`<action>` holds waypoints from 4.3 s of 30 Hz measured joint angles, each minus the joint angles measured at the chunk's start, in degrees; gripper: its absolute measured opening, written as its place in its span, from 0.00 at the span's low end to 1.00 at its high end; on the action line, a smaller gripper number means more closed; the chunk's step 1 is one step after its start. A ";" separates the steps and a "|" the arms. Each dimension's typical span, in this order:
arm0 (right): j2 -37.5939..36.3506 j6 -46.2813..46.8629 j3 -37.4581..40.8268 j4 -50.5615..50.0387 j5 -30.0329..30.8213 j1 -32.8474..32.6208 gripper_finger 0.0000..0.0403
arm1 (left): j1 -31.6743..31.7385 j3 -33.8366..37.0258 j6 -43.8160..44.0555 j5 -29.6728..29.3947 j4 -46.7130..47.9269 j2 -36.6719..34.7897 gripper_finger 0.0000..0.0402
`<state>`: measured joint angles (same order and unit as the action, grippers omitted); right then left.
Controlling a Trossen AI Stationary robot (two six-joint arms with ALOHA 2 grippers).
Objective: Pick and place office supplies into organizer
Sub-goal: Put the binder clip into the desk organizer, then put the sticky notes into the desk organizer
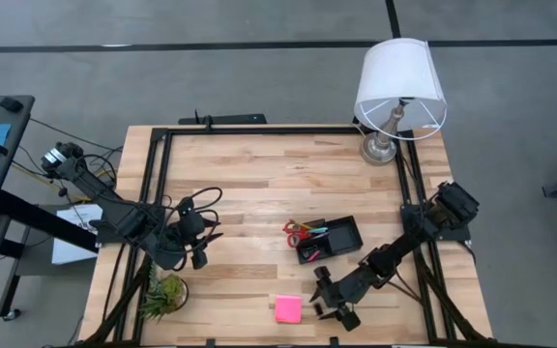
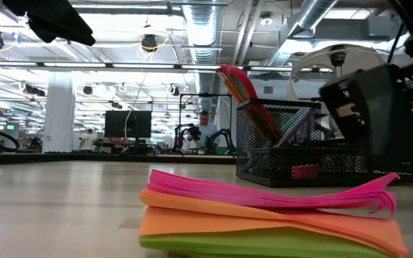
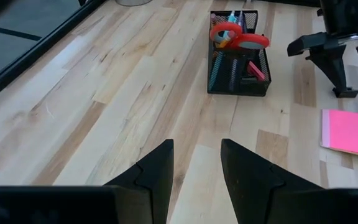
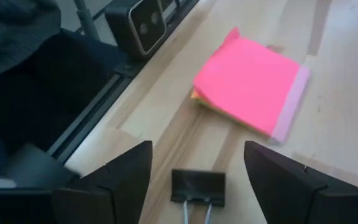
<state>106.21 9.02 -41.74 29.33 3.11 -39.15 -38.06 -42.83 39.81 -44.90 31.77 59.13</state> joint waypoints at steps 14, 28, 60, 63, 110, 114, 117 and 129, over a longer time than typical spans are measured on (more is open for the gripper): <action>6.95 1.27 -0.28 2.25 2.20 -0.20 0.62 | 0.00 0.00 -0.07 0.09 0.28 0.00 0.31; 7.78 5.37 -0.29 1.92 2.32 -0.45 0.42 | 0.00 0.00 -0.09 0.09 0.55 0.00 0.31; -14.93 -4.09 0.13 -17.92 30.15 0.86 0.38 | -0.02 -0.02 0.02 0.20 0.45 0.00 0.31; -11.48 -4.12 0.13 -17.72 31.22 2.67 0.32 | -0.02 -0.02 -0.05 0.74 0.46 0.00 0.31; -3.15 -8.78 -9.88 -13.85 24.00 -1.64 0.56 | -0.02 -0.02 0.48 0.70 0.46 0.02 0.31; -1.55 -0.31 -9.97 -13.72 15.77 -2.91 0.55 | -0.02 -0.02 0.50 0.72 0.46 0.02 0.31; 1.35 2.40 -9.97 -12.07 15.65 -3.44 0.55 | 0.00 -0.02 0.50 0.71 0.46 0.02 0.31; 15.30 -6.33 -17.53 -2.49 15.57 -3.72 0.55 | 0.00 -0.02 -0.02 0.73 0.47 0.02 0.31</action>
<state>121.51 2.68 -59.26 26.84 18.68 -42.87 -38.06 -42.85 39.79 -44.17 32.24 59.16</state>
